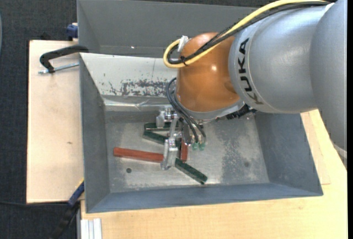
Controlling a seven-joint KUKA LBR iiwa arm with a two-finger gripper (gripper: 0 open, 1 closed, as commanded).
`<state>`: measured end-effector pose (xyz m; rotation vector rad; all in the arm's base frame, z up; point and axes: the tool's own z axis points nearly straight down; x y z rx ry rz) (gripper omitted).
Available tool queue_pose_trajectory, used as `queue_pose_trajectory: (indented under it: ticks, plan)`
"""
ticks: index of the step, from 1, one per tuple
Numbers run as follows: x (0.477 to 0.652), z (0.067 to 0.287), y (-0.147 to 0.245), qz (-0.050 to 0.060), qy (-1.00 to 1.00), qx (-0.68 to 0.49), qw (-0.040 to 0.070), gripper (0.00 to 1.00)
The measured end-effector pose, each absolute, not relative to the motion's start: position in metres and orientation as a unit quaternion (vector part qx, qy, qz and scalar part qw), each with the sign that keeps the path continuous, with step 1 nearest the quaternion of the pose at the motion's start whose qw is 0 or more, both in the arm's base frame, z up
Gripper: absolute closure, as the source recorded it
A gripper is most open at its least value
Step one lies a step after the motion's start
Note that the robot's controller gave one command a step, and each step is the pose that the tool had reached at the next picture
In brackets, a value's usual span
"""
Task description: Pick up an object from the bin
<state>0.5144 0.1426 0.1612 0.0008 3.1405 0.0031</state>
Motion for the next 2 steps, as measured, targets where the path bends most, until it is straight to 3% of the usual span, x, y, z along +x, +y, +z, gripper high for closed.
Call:
queue_pose_trajectory:
  ticks: [1,2]
  plan:
    - [0.513,0.131,0.140,0.002,0.999,0.034,0.003,0.00]
    - [0.538,0.086,0.142,0.002,0.999,0.049,0.003,0.00]
